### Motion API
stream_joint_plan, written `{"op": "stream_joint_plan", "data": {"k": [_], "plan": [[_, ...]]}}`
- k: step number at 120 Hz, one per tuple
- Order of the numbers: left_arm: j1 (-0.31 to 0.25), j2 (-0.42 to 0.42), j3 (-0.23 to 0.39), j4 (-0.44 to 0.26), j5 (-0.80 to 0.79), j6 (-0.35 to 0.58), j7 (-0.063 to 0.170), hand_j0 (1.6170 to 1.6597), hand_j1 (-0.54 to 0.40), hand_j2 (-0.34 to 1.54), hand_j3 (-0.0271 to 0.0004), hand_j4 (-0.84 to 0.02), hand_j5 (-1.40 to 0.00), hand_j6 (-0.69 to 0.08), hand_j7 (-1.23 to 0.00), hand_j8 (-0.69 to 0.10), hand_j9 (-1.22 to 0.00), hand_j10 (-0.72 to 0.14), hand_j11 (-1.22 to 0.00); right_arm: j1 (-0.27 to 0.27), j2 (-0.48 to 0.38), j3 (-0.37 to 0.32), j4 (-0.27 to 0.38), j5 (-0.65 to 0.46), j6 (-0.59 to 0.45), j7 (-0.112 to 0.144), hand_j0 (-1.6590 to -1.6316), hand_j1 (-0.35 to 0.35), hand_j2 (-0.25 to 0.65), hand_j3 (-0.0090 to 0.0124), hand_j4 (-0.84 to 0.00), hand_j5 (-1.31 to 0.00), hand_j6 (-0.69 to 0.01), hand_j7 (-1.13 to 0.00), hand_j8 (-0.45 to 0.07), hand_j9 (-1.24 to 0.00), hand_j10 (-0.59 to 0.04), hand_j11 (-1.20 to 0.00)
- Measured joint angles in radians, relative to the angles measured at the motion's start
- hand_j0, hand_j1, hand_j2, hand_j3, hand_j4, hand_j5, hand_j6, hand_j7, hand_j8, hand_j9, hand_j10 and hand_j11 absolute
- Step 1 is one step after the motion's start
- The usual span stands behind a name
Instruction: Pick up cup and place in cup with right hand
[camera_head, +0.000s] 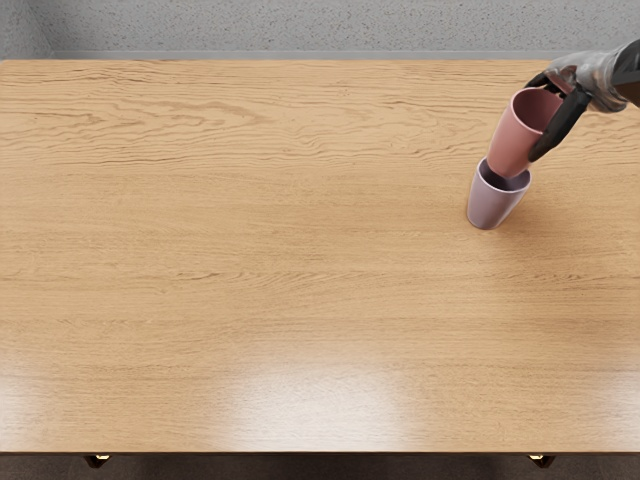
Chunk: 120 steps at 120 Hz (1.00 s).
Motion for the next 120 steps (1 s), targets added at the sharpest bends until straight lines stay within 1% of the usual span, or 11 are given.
{"op": "stream_joint_plan", "data": {"k": [55, 59, 62, 74, 80, 90, 92, 113, 115, 116, 120], "plan": [[0.0, 0.0, 0.0, 0.0, 0.0, 0.0, 0.0, 1.6581, 0.349, 0.0, -0.0001, 0.0, 0.0, 0.0, 0.0, 0.0, 0.0, 0.0, 0.0, -0.036, 0.007, 0.013, -0.027, 0.013, 0.013, 0.0, -1.6495, -0.003, -0.205, 0.0007, -0.365, -0.69, -0.224, -0.65, -0.218, -0.69, -0.404, -0.69], [0.0, 0.0, 0.0, 0.0, 0.0, 0.0, 0.0, 1.6581, 0.349, 0.0, -0.0001, 0.0, 0.0, 0.0, 0.0, 0.0, 0.0, 0.0, 0.0, -0.039, 0.011, 0.015, -0.031, 0.013, 0.013, 0.0, -1.6495, 0.0, -0.202, 0.0002, -0.364, -0.69, -0.222, -0.65, -0.212, -0.69, -0.405, -0.69], [0.0, 0.0, 0.0, 0.0, 0.0, 0.0, 0.0, 1.6581, 0.349, 0.0, -0.0001, 0.0, 0.0, 0.0, 0.0, 0.0, 0.0, 0.0, 0.0, -0.042, 0.014, 0.016, -0.034, 0.013, 0.013, 0.0, -1.6485, -0.028, -0.237, 0.0005, -0.363, -0.69, -0.223, -0.65, -0.214, -0.69, -0.401, -0.69], [0.0, 0.0, 0.0, 0.0, 0.0, 0.0, 0.0, 1.6581, 0.349, 0.0, -0.0001, 0.0, 0.0, 0.0, 0.0, 0.0, 0.0, 0.0, 0.0, -0.051, 0.019, 0.021, -0.042, 0.013, 0.015, 0.0, -1.6498, 0.016, -0.202, 0.0007, -0.345, -0.69, -0.207, -0.65, -0.203, -0.69, -0.388, -0.7], [0.0, 0.0, 0.0, 0.0, 0.0, 0.0, 0.0, 1.6581, 0.349, 0.0, -0.0001, 0.0, 0.0, 0.0, 0.0, 0.0, 0.0, 0.0, 0.0, -0.055, 0.021, 0.022, -0.046, 0.013, 0.015, 0.0, -1.6492, 0.005, -0.22, 0.0004, -0.338, -0.7, -0.203, -0.65, -0.187, -0.69, -0.379, -0.7], [0.0, 0.0, 0.0, 0.0, 0.0, 0.0, 0.0, 1.6581, 0.349, 0.0, -0.0001, 0.0, 0.0, 0.0, 0.0, 0.0, 0.0, 0.0, 0.0, -0.061, 0.026, 0.022, -0.054, 0.013, 0.018, 0.0, -1.6493, 0.008, -0.219, 0.0004, -0.339, -0.7, -0.206, -0.65, -0.191, -0.69, -0.383, -0.7], [0.0, 0.0, 0.0, 0.0, 0.0, 0.0, 0.0, 1.6581, 0.349, 0.0, -0.0001, 0.0, 0.0, 0.0, 0.0, 0.0, 0.0, 0.0, 0.0, -0.062, 0.027, 0.023, -0.056, 0.013, 0.019, 0.0, -1.6486, -0.01, -0.247, 0.0003, -0.338, -0.7, -0.204, -0.65, -0.191, -0.69, -0.381, -0.7], [0.0, 0.0, 0.0, 0.0, 0.0, 0.0, 0.0, 1.6581, 0.349, 0.0, -0.0001, 0.0, 0.0, 0.0, 0.0, 0.0, 0.0, 0.0, 0.0, -0.074, 0.042, 0.03, -0.074, 0.012, 0.027, 0.0, -1.6488, -0.002, -0.241, 0.0005, -0.348, -0.7, -0.209, -0.64, -0.2, -0.69, -0.391, -0.7], [0.0, 0.0, 0.0, 0.0, 0.0, 0.0, 0.0, 1.6581, 0.349, 0.0, -0.0001, 0.0, 0.0, 0.0, 0.0, 0.0, 0.0, 0.0, 0.0, -0.074, 0.043, 0.031, -0.075, 0.012, 0.027, 0.0, -1.649, -0.005, -0.234, 0.0001, -0.348, -0.69, -0.214, -0.64, -0.201, -0.68, -0.388, -0.68], [0.0, 0.0, 0.0, 0.0, 0.0, 0.0, 0.0, 1.6581, 0.349, 0.0, -0.0001, 0.0, 0.0, 0.0, 0.0, 0.0, 0.0, 0.0, 0.0, -0.075, 0.043, 0.031, -0.075, 0.011, 0.027, 0.0, -1.6494, -0.01, -0.226, 0.0005, -0.341, -0.67, -0.213, -0.62, -0.2, -0.66, -0.38, -0.67], [0.0, 0.0, 0.0, 0.0, 0.0, 0.0, 0.0, 1.6581, 0.349, 0.0, -0.0001, 0.0, 0.0, 0.0, 0.0, 0.0, 0.0, 0.0, 0.0, -0.076, 0.046, 0.033, -0.078, 0.01, 0.028, 0.0, -1.6507, -0.056, -0.192, 0.0, -0.294, -0.57, -0.185, -0.53, -0.174, -0.57, -0.326, -0.57]]}}
